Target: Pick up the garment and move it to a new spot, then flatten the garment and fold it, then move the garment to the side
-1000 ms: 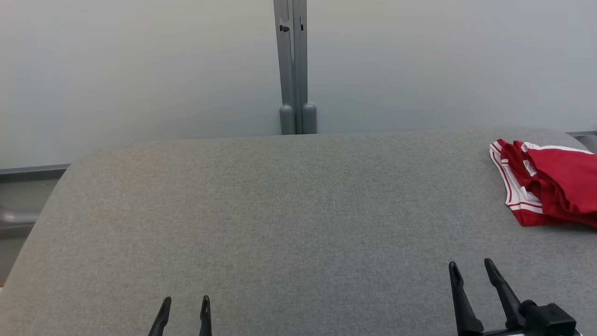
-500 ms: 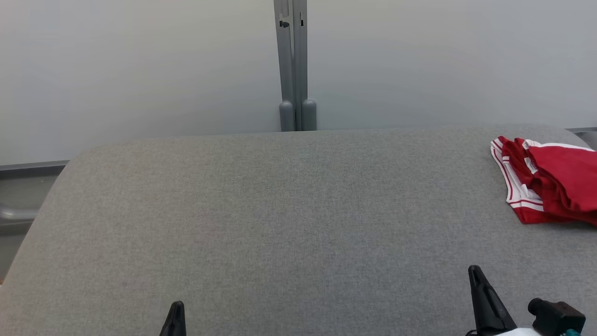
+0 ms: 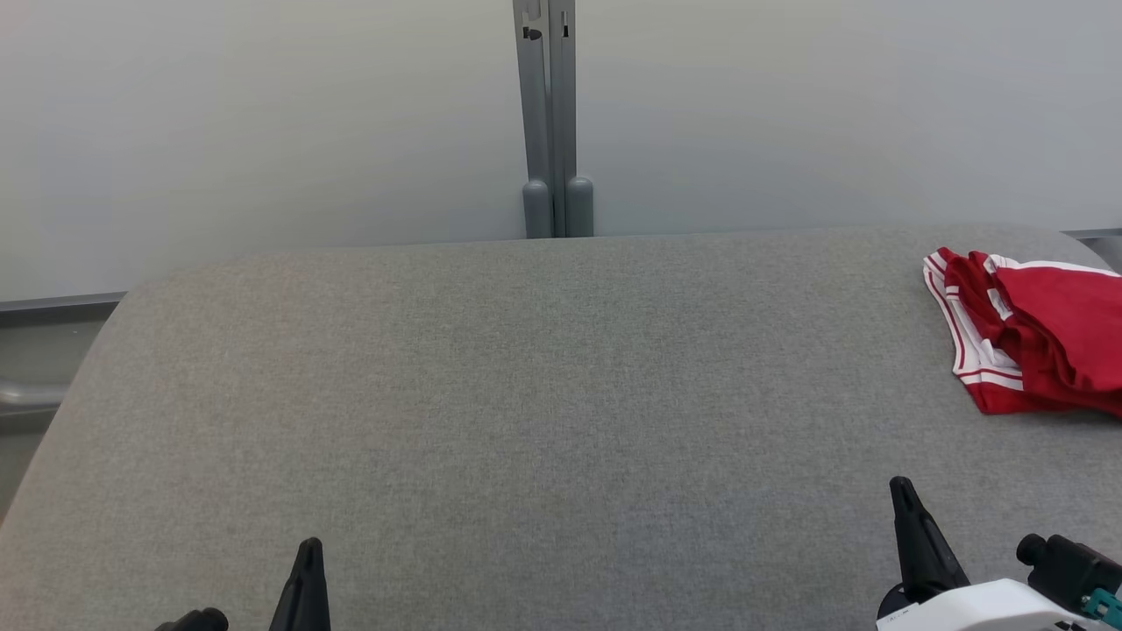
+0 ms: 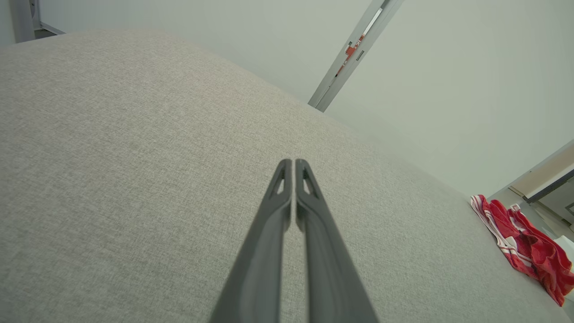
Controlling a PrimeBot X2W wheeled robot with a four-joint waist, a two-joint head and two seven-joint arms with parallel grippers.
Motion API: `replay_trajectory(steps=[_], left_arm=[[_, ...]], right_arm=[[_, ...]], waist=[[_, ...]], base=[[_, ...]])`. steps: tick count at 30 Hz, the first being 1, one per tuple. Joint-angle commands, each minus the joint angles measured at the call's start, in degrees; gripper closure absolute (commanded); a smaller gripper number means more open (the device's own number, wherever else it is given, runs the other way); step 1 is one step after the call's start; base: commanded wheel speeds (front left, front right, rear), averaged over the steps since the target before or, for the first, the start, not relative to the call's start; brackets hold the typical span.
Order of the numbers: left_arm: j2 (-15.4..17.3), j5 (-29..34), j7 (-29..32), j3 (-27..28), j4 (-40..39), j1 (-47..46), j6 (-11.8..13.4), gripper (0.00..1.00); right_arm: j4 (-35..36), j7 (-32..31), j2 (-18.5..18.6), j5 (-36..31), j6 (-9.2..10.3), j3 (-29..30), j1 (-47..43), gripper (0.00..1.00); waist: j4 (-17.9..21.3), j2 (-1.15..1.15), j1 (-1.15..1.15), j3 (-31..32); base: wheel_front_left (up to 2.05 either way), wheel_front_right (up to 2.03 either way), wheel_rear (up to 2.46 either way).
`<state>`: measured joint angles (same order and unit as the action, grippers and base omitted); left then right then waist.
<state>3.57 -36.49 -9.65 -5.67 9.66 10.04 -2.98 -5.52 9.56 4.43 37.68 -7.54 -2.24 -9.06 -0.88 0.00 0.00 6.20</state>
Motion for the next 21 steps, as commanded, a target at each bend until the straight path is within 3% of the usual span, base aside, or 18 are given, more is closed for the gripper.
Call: replay_trajectory(steps=[1,21], left_arm=[[0.6,-2.4,0.4,0.5,-0.5,-2.1,-0.4,1.00],[1.0,-19.0,4.2,3.0,0.7,-6.4,-1.7,1.00]], right_arm=[[0.4,-0.4,0.4,2.3,0.02,0.4,1.9,1.00],[-2.1,-4.4,0.5,18.5,0.03,2.0,6.0,1.00]], waist=[[0.0,0.00,0.00,-0.1],[0.2,0.00,0.00,-1.4]], base=[[0.00,0.00,0.00],[0.00,0.00,0.00]])
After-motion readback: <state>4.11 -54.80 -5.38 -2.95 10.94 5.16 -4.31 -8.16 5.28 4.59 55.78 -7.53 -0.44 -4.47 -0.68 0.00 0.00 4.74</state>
